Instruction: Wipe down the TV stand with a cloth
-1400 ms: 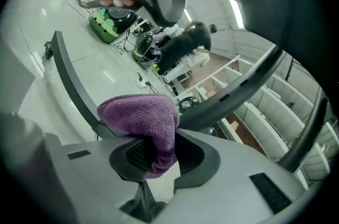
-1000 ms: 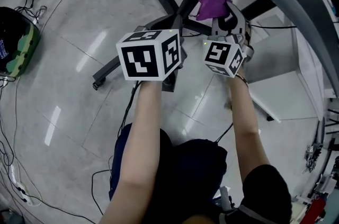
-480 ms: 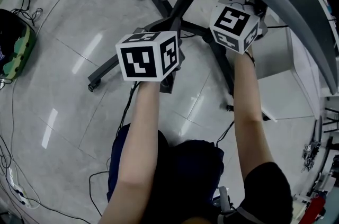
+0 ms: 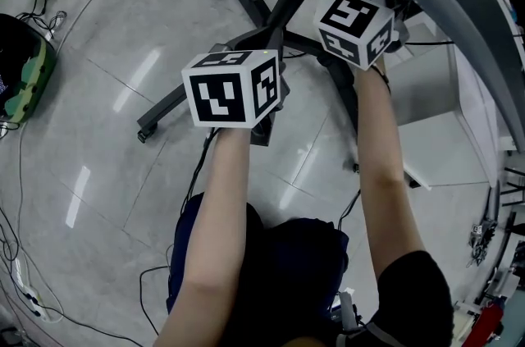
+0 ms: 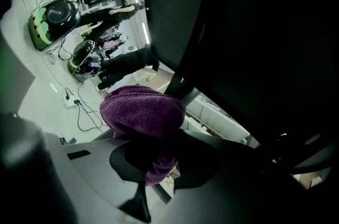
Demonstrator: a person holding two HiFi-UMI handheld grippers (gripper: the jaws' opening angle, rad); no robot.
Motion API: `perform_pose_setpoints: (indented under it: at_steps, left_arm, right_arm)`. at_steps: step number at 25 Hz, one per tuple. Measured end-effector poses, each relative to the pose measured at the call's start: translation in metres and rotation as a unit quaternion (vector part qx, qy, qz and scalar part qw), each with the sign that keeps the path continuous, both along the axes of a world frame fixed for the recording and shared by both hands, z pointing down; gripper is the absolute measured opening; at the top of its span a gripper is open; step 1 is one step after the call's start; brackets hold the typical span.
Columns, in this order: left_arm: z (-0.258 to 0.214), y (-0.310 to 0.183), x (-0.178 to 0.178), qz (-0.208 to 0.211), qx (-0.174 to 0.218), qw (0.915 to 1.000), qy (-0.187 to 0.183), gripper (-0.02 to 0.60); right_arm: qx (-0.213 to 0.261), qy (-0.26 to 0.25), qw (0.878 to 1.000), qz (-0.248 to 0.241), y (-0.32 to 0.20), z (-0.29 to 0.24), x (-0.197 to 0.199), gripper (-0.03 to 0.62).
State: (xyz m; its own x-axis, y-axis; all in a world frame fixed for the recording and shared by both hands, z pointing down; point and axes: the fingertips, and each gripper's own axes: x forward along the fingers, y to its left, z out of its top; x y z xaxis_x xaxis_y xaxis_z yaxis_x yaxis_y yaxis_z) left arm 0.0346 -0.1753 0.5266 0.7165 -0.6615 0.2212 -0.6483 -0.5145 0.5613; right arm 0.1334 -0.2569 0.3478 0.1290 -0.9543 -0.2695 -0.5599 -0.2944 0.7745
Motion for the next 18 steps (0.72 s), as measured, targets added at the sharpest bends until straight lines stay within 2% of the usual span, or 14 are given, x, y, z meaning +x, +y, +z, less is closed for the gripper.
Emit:
perform_pose_setpoints:
  at_steps: [5, 18]
  left_arm:
    - [0.005, -0.001, 0.007, 0.006, -0.004, 1.0, -0.002, 0.006]
    - [0.016, -0.003, 0.015, 0.009, -0.01, 0.9998, -0.012, 0.006]
  right_arm:
    - [-0.012, 0.032, 0.999, -0.002, 0.0, 0.021, -0.005, 0.097]
    - [-0.074, 0.043, 0.996, -0.016, 0.0, 0.093, -0.013, 0.098]
